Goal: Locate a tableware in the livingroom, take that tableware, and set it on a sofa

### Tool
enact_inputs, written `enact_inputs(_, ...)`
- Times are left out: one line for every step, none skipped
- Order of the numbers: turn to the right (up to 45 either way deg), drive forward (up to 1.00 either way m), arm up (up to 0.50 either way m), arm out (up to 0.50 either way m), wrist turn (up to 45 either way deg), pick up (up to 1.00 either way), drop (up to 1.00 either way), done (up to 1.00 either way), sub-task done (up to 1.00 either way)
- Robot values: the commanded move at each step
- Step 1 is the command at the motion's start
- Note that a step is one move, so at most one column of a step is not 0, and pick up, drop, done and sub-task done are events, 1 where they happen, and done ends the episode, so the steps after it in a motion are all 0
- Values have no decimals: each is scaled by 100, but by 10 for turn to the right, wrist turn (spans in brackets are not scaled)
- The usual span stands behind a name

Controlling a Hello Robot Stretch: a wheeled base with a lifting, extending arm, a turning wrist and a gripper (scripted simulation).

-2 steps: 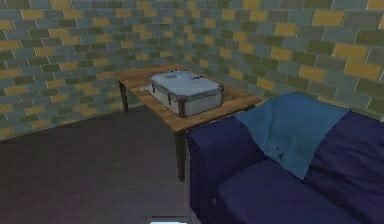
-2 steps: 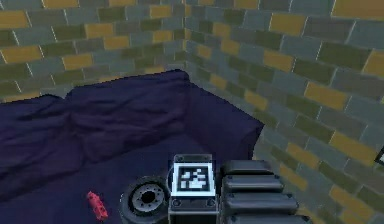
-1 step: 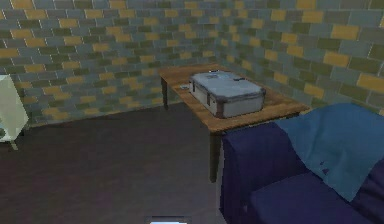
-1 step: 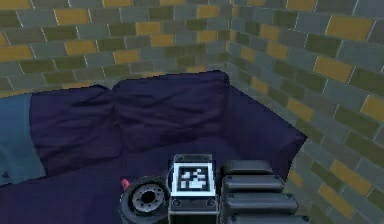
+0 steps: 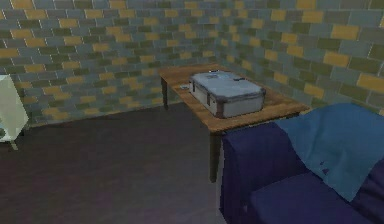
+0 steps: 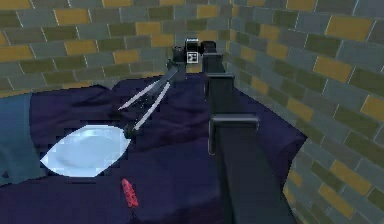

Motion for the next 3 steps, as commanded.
enact_inputs(0,0,0,0,390,0,0,0,0)
enact_inputs(0,0,-34,0,0,0,0,0,0)
enact_inputs(0,0,-32,0,0,0,0,0,0)
